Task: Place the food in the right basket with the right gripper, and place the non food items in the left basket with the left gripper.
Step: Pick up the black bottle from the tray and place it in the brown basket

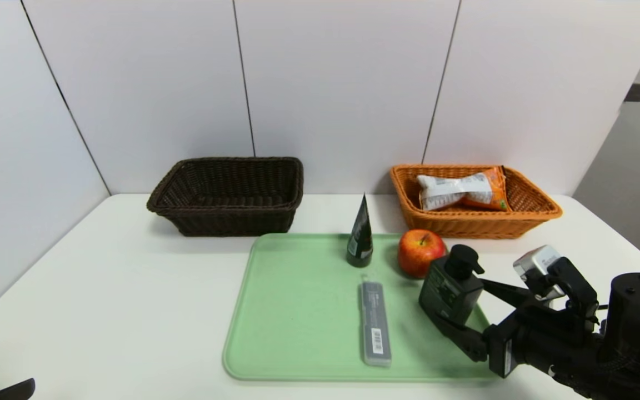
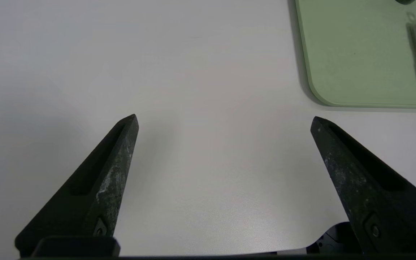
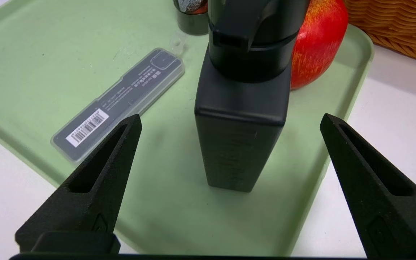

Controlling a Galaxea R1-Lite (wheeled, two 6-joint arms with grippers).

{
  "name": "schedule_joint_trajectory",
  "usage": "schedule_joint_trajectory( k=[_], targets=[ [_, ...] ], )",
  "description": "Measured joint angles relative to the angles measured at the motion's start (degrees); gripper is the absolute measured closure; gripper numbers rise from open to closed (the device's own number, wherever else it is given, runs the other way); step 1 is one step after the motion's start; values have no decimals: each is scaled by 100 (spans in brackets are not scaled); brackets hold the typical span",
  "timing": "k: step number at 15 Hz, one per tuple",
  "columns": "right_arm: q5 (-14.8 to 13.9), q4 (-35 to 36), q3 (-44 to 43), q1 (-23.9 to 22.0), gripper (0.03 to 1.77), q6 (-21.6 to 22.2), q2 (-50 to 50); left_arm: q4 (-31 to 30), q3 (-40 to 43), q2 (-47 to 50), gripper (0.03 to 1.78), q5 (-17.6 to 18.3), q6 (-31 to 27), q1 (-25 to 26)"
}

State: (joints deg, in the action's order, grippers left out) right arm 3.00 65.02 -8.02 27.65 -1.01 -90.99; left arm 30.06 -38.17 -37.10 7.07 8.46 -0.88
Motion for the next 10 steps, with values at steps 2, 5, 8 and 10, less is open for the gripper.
schedule_joint_trajectory(
  k=[2,5,8,10],
  targets=[
    [0,30,-104,0,9,7,-123,-7,2,-6,12,0,0,0],
    [5,41,-247,0,9,49,-267,-30,-2,-37,12,1,-44,0],
    [-2,79,-316,-4,9,72,-390,-33,-6,-50,12,1,-45,0],
    [-17,96,-358,-6,9,71,-466,-29,7,-50,12,1,-45,0]
  ],
)
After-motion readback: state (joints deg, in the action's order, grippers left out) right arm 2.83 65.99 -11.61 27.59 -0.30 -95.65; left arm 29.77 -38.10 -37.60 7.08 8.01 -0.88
